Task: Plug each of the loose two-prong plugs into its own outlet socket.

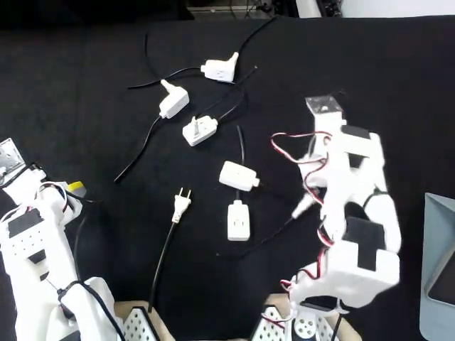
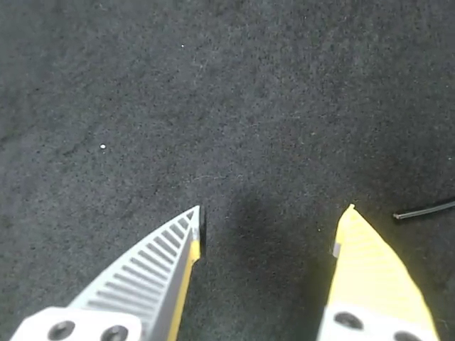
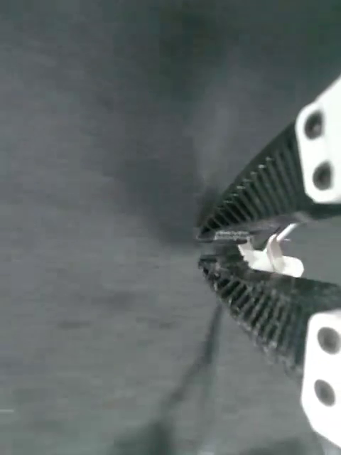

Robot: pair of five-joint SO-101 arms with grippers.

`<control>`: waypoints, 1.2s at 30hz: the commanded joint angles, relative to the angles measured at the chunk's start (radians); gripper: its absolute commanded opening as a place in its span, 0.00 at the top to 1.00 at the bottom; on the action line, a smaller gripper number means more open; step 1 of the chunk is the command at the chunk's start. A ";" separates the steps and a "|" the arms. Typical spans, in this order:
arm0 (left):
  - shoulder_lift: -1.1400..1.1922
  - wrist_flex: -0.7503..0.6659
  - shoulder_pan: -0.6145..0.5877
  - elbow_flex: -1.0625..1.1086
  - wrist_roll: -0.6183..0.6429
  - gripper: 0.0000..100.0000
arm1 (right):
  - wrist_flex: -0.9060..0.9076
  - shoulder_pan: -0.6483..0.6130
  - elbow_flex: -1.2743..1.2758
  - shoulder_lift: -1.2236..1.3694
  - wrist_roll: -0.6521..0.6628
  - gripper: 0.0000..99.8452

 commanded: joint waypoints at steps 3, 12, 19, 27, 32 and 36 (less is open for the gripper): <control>-0.023 -0.020 0.015 -0.005 -0.003 0.70 | 0.255 0.055 -0.045 -0.139 0.117 0.97; -0.023 -0.020 0.015 -0.004 -0.003 0.70 | 0.285 0.048 -0.038 -0.372 0.451 0.95; -0.023 -0.020 0.015 -0.004 -0.003 0.70 | 0.282 0.048 0.110 -0.435 0.825 0.71; -0.023 -0.020 0.015 -0.004 -0.003 0.70 | 0.252 -0.034 0.286 -0.435 0.965 0.71; -0.023 -0.020 0.015 -0.004 -0.003 0.70 | 0.094 -0.080 0.404 -0.435 0.965 0.71; -0.023 -0.020 0.015 -0.004 -0.003 0.70 | -0.058 -0.101 0.512 -0.435 0.965 0.71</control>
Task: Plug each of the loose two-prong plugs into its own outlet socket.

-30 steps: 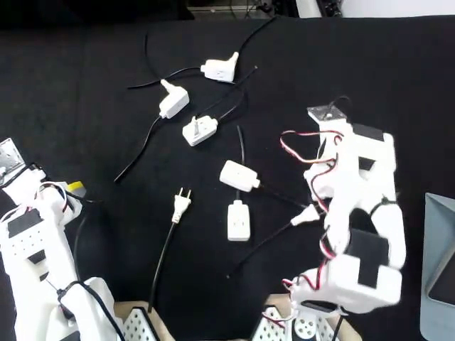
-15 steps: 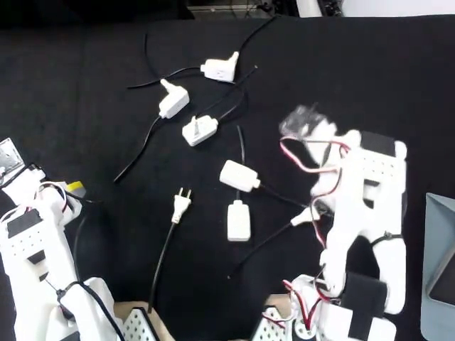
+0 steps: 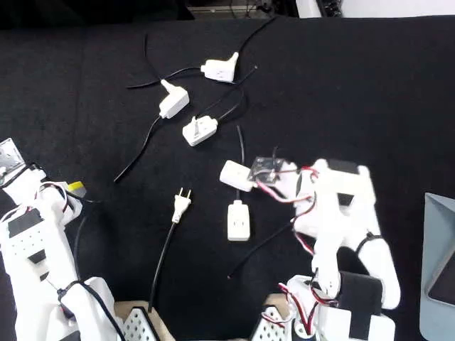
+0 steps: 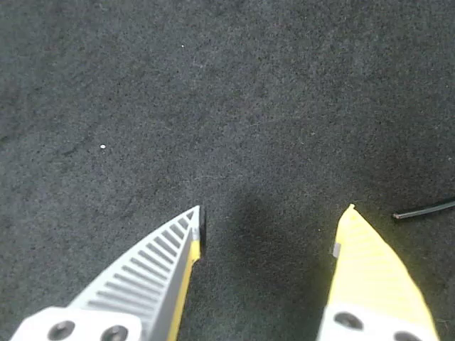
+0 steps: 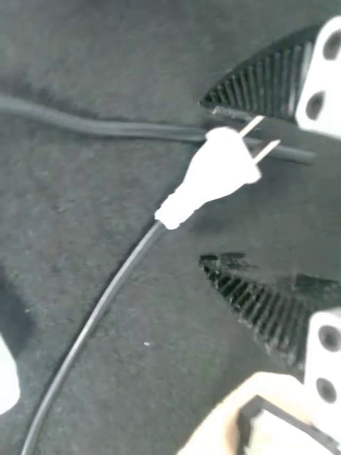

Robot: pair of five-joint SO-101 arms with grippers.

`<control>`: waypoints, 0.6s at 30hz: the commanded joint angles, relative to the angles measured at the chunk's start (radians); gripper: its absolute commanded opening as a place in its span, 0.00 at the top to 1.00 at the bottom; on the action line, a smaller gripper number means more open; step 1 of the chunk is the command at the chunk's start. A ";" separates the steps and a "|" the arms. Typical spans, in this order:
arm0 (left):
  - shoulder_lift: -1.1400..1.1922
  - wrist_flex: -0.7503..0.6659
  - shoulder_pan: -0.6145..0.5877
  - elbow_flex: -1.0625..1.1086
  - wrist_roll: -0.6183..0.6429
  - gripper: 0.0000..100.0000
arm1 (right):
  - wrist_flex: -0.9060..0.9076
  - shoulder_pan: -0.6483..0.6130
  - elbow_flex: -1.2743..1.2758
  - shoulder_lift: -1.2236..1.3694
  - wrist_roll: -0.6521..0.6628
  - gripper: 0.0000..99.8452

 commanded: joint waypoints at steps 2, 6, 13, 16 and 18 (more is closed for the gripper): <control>-0.023 -0.020 0.015 -0.004 -0.003 0.70 | -0.193 -0.028 0.111 -0.039 0.009 0.72; -0.021 -0.020 0.015 -0.004 -0.003 0.70 | -0.226 -0.025 0.134 -0.039 0.006 0.88; -0.021 -0.020 0.015 -0.004 -0.003 0.70 | -0.212 -0.018 0.101 -0.048 -0.129 0.99; -0.021 -0.020 0.015 -0.004 -0.003 0.70 | -0.100 -0.021 0.035 -0.047 -0.227 0.99; -0.021 -0.020 0.015 -0.004 -0.003 0.70 | -0.003 -0.051 -0.018 -0.048 -0.279 0.99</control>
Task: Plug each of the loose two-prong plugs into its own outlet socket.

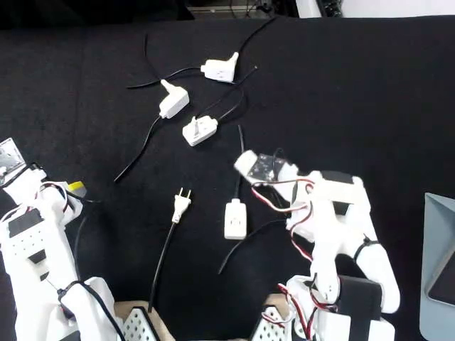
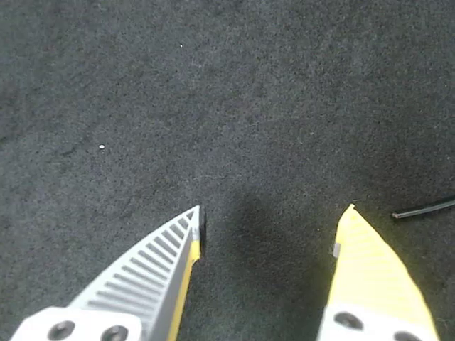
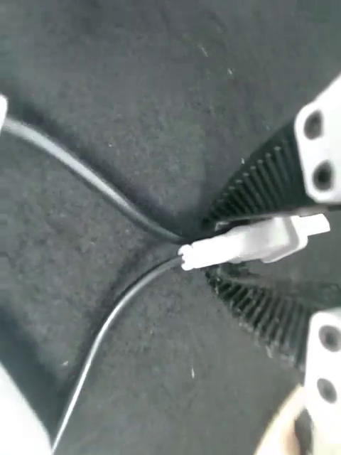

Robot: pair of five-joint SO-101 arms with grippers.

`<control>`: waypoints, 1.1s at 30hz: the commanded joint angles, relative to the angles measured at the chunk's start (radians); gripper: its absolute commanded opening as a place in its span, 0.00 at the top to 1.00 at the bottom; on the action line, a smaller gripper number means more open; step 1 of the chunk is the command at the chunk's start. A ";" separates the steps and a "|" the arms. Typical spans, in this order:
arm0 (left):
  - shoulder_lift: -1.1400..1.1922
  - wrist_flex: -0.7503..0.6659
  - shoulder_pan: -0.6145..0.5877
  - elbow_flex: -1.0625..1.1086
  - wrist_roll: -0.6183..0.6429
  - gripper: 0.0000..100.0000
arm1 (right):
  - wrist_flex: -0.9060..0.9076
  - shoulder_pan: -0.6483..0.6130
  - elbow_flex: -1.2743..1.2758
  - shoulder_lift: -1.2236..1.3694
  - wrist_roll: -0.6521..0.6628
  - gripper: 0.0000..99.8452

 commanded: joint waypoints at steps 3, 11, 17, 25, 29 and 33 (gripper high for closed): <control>-0.021 -0.020 0.012 -0.004 -0.003 0.70 | 0.258 -0.092 -0.180 -0.016 -0.226 0.99; -0.021 -0.020 0.012 -0.004 -0.003 0.70 | 0.321 -0.215 -0.277 -0.019 -0.534 0.99; -0.021 -0.020 0.012 -0.004 -0.003 0.70 | 0.304 -0.250 -0.326 -0.012 -0.697 0.99; -0.021 -0.020 0.012 -0.004 -0.003 0.70 | 0.084 -0.313 -0.223 -0.010 -0.925 0.99; -0.021 -0.020 0.012 -0.004 -0.003 0.70 | 0.057 -0.408 -0.139 -0.010 -0.930 0.99; -0.021 -0.020 0.012 -0.004 -0.003 0.70 | 0.061 -0.474 -0.110 -0.010 -0.934 0.94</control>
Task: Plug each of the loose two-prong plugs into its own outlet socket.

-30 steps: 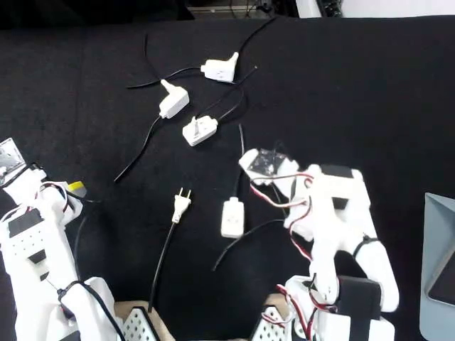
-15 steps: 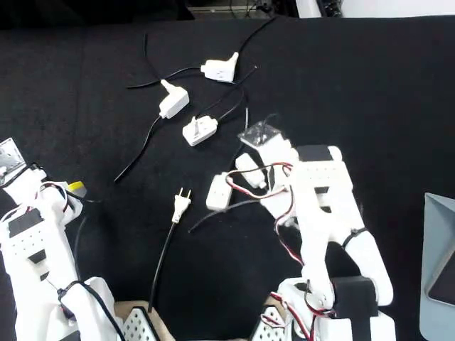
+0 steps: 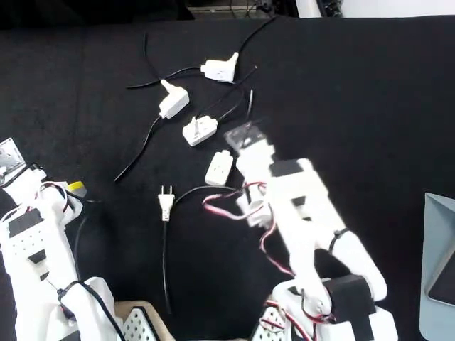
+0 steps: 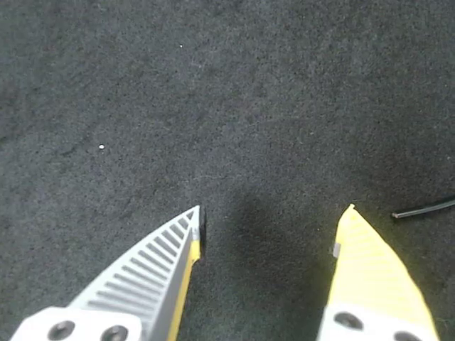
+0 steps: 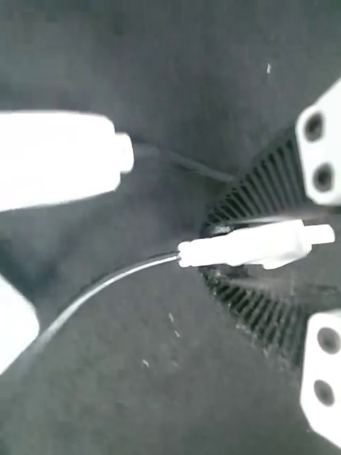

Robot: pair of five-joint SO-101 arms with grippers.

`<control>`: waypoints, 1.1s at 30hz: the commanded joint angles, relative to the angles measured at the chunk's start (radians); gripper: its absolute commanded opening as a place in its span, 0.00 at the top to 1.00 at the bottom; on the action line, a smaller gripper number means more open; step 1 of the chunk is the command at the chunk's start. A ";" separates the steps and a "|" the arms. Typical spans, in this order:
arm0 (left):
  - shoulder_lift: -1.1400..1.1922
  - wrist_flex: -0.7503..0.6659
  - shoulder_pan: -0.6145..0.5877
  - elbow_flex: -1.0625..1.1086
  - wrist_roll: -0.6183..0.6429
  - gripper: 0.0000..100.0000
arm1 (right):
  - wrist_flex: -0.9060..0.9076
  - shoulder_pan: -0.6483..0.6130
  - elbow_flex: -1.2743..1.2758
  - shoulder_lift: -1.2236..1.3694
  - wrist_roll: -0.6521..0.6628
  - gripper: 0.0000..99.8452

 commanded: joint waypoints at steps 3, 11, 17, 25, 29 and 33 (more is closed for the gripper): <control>-0.021 -0.020 0.012 -0.004 -0.003 0.70 | -0.006 -0.087 0.024 -0.010 -0.011 0.90; -0.021 -0.020 0.012 -0.004 -0.003 0.70 | 0.005 -0.100 0.050 -0.010 -0.005 0.92; -0.021 -0.020 0.012 -0.004 -0.003 0.70 | 0.118 -0.098 0.033 -0.010 -0.005 0.92; -0.021 -0.020 0.012 -0.004 -0.003 0.70 | 0.157 -0.061 0.022 -0.008 -0.005 0.86; -0.021 -0.020 0.012 -0.004 -0.003 0.70 | 0.149 -0.066 0.033 0.051 -0.008 0.86; -0.021 -0.020 0.012 -0.004 -0.003 0.70 | 0.147 -0.061 -0.001 0.154 -0.011 0.86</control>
